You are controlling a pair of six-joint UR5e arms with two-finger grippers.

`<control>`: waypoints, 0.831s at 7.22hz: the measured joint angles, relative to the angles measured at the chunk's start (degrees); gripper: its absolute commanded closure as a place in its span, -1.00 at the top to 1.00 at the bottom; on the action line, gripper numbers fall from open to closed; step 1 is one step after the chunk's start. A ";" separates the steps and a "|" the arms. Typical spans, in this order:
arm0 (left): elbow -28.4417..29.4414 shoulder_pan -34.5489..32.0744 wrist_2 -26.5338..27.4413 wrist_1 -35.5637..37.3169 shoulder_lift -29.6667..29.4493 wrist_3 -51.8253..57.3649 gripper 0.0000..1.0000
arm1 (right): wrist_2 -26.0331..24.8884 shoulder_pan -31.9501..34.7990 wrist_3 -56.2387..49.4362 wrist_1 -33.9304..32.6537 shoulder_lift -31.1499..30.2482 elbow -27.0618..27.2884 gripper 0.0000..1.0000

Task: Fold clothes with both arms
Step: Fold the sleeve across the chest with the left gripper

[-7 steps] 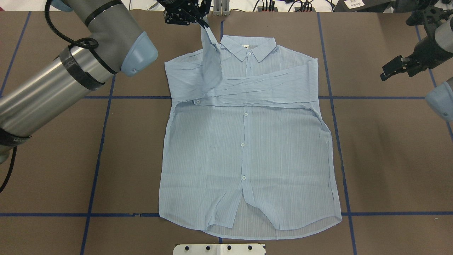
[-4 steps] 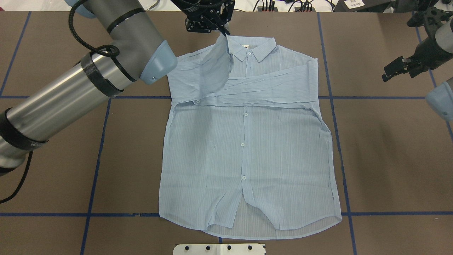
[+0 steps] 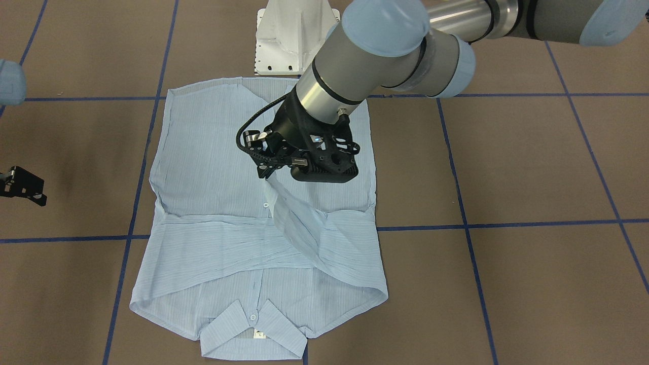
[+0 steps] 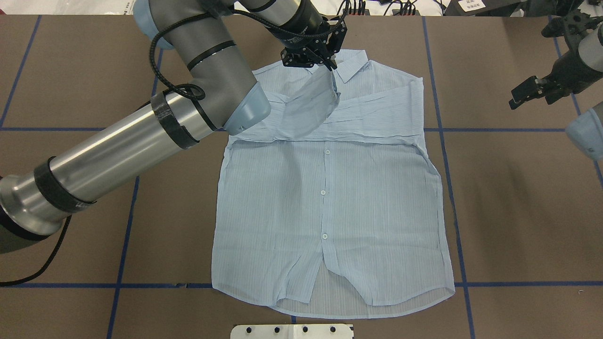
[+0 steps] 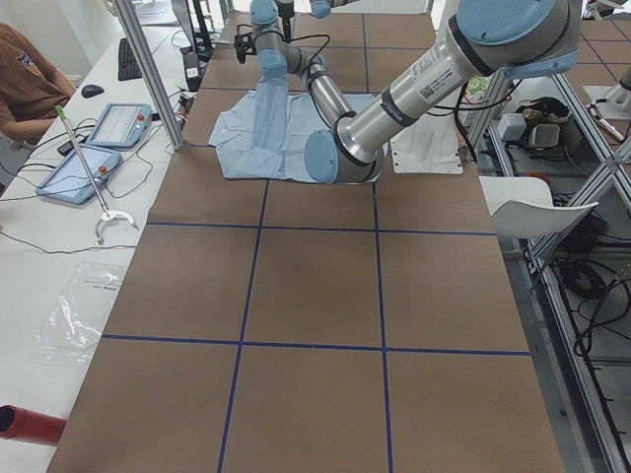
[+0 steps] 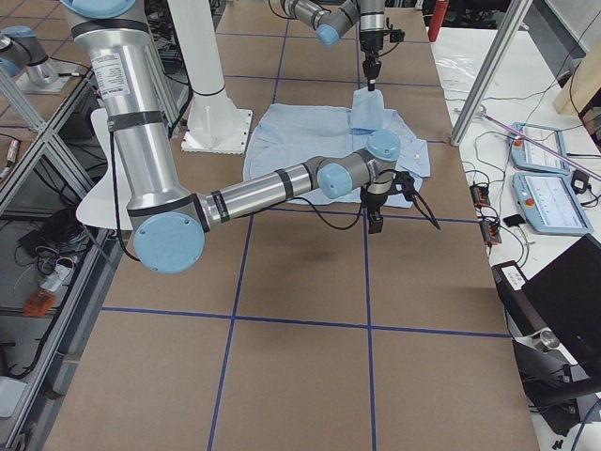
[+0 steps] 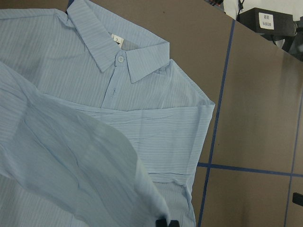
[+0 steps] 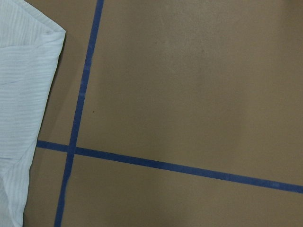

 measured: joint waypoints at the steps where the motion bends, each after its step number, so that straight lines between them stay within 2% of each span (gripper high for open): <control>1: 4.56 0.86 2.25 -4.68 -0.85 -0.82 -1.00 | 0.02 0.00 0.03 0.00 0.09 -0.35 1.00; 2: 8.13 2.52 4.89 -7.80 -1.71 -1.21 -1.00 | 0.03 -0.02 0.06 0.00 0.21 -0.65 1.00; 3: 10.20 5.12 7.43 -9.20 -2.29 -1.36 -0.69 | 0.06 -0.06 0.13 0.00 0.36 -0.82 1.00; 4: 11.60 8.32 10.36 -10.16 -2.62 -1.47 0.92 | 0.09 -0.08 0.20 0.00 0.59 -0.91 1.00; 5: 12.54 10.75 13.01 -11.63 -2.78 -1.53 1.00 | 0.13 -0.08 0.28 0.00 0.92 -0.93 1.00; 6: 13.03 11.97 14.33 -13.37 -2.81 -1.70 1.00 | 0.20 -0.08 0.39 0.00 1.30 -0.94 1.00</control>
